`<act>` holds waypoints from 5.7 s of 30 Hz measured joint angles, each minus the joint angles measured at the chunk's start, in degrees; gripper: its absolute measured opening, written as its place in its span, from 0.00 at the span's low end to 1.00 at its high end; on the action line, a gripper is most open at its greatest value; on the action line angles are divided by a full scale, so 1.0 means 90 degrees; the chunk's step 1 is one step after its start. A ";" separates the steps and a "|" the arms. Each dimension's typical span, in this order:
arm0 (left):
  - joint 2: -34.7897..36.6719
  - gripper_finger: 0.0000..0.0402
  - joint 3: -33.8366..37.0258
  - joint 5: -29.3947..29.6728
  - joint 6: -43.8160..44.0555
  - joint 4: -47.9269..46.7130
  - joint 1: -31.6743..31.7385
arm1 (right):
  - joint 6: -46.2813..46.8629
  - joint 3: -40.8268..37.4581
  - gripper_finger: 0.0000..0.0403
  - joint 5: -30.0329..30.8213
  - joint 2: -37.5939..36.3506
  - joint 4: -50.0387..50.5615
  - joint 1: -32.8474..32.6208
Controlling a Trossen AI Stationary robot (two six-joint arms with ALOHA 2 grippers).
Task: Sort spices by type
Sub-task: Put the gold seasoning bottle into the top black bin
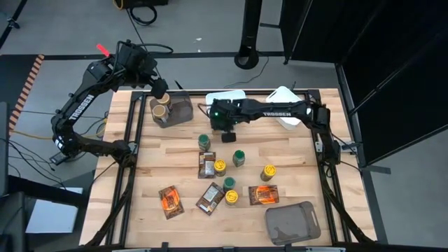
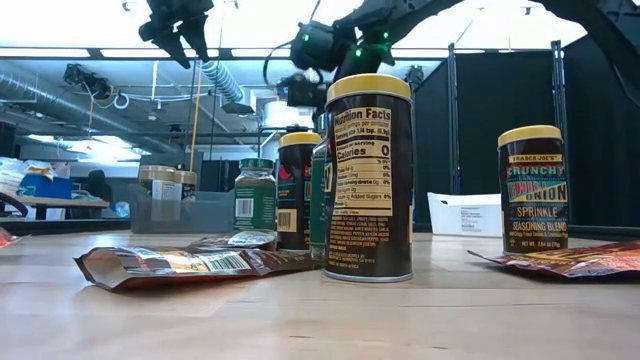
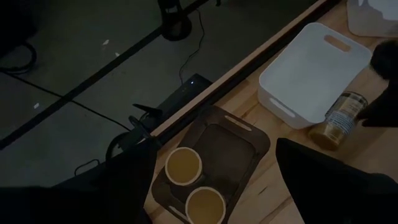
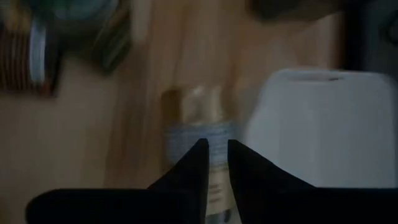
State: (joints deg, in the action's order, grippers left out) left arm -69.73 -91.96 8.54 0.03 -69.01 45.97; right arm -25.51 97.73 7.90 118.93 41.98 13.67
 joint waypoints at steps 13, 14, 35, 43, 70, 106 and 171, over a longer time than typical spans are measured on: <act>-0.0002 0.84 0.0044 0.0015 0.0000 -0.0203 0.0000 | -0.0206 0.0068 0.50 -0.0813 0.0002 0.0239 0.0160; -0.0002 0.84 0.0044 0.0015 -0.0002 -0.0184 -0.0002 | -0.0260 0.0089 0.54 -0.0806 -0.0005 0.0123 0.0155; 0.0000 0.84 0.0046 0.0036 0.0000 -0.0185 0.0000 | -0.0634 -0.1293 0.64 -0.0546 0.0006 -0.1959 0.0227; 0.0000 0.84 0.0049 0.0058 0.0000 -0.0182 0.0000 | -0.0637 -0.1829 0.66 -0.0552 -0.0023 -0.2786 0.0337; 0.0000 0.84 0.0049 0.0056 0.0019 -0.0181 0.0000 | 0.0560 -0.1747 0.66 -0.0339 0.0091 -0.1310 0.0257; 0.0000 0.84 0.0053 0.0053 -0.0114 -0.0379 0.0000 | 0.1636 -0.1971 0.70 -0.0207 -0.0224 0.0003 0.0035; 0.0005 0.84 0.0051 0.0267 -0.0478 -0.0226 0.0000 | 0.2854 0.3687 0.70 0.1800 0.4316 -0.7471 0.0137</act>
State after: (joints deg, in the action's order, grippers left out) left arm -69.69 -91.50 10.94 -4.27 -71.05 45.98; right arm 0.17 130.91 24.10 157.77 -25.26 14.90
